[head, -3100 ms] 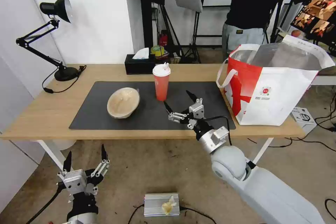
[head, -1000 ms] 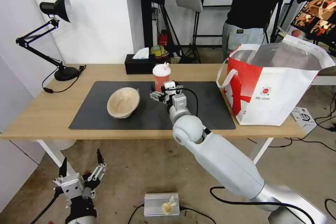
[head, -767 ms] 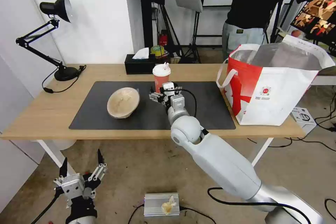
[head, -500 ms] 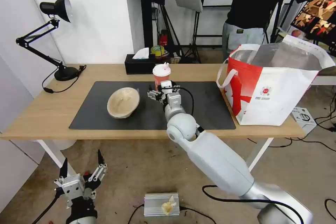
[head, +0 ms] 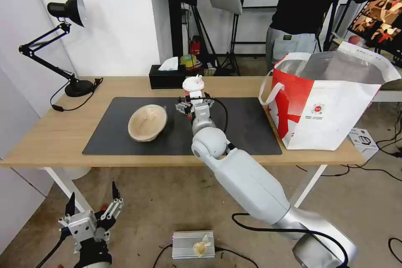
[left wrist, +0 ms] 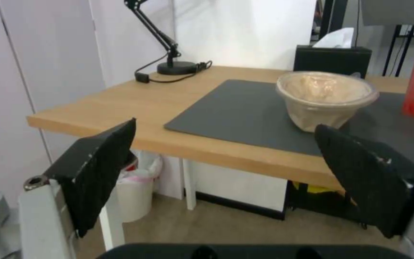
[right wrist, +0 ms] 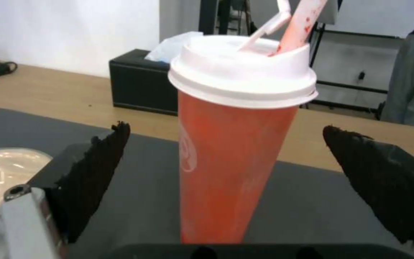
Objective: Pick up the trash from the table and place it into the takeout bag.
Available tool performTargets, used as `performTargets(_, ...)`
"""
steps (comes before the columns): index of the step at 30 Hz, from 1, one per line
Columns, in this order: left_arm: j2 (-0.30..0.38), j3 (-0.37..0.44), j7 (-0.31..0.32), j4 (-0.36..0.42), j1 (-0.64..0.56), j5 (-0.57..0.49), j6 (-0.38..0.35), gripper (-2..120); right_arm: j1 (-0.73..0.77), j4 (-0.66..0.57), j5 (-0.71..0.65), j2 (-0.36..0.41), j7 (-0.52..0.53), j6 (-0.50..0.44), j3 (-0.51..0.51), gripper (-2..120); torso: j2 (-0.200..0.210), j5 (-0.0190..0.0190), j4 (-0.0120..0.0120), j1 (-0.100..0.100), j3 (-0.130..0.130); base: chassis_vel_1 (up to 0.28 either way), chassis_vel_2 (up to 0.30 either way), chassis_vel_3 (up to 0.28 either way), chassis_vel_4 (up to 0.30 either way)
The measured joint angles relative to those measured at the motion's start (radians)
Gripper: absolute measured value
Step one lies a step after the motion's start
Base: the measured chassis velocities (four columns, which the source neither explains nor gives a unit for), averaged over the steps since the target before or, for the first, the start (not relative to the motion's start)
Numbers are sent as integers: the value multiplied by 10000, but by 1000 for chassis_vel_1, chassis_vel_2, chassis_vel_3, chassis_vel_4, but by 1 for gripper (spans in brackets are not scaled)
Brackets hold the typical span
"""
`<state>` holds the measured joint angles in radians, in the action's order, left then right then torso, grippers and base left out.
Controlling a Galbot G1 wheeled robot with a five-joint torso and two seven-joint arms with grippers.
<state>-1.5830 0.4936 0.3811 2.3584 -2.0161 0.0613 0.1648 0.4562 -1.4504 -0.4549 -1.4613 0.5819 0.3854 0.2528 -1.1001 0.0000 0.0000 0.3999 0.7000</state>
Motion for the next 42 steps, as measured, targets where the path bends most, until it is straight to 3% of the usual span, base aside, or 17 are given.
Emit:
performTargets(22,-36,-48,9,-149,118,-94,-40,100,-376,1607,255,-1010,33,-20,-386,100,1,0,1,0,1,0,0,0,0)
performTargets(42,-86,-70,12,-74,44,-23,-5,100,-553,1984,315,-1095,79,-36,-551,100,2,0,0,0,1,0,0,0,0)
